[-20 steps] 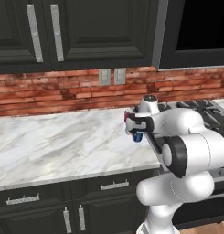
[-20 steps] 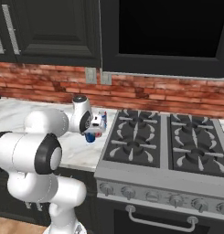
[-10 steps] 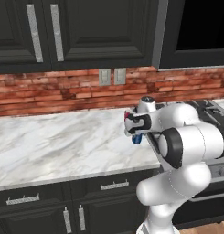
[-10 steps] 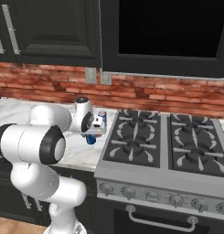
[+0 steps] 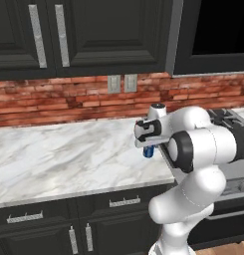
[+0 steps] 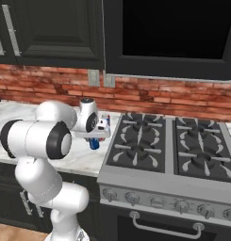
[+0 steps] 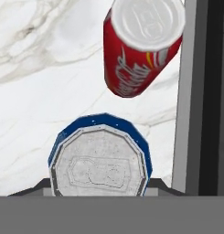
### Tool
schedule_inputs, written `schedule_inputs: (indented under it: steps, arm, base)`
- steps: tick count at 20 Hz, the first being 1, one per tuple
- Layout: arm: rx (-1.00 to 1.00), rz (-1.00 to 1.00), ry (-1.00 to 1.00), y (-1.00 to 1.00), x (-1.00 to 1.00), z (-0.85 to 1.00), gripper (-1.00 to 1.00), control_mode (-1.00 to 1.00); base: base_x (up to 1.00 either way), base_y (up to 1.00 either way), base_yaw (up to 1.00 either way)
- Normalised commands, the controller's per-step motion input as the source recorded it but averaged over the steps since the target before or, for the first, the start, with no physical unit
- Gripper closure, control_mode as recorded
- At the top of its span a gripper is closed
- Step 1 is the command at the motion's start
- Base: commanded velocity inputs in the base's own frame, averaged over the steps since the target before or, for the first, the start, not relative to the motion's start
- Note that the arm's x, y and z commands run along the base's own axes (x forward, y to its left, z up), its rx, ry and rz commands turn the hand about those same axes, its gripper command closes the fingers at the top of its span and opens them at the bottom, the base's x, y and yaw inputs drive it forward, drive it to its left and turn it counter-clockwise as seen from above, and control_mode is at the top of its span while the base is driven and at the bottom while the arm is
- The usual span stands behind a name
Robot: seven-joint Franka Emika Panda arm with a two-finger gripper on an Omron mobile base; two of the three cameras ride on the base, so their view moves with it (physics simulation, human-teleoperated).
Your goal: Four empty soda cans are scattered around the kitchen. Gather all the cans and cluster them next to the stove for recycling.
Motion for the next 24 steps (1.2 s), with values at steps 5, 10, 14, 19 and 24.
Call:
schedule_inputs:
  steps: [5, 10, 14, 19, 24]
  arm:
    - [0.00, 0.00, 0.00, 0.00, 0.02, -0.20, 1.00, -1.00]
    - [0.00, 0.00, 0.00, 0.00, 0.01, -0.11, 1.00, -1.00]
    - [0.00, 0.00, 0.00, 0.00, 0.00, 0.00, -1.00, -1.00]
    - [0.00, 0.00, 0.00, 0.00, 0.00, 0.00, -1.00, -1.00]
    - [0.00, 0.00, 0.00, 0.00, 0.00, 0.00, -1.00, -1.00]
  base:
    - [0.00, 0.00, 0.00]
    - [0.00, 0.00, 0.00]
    - [0.00, 0.00, 0.00]
    - [0.00, 0.00, 0.00]
    - [0.00, 0.00, 0.00]
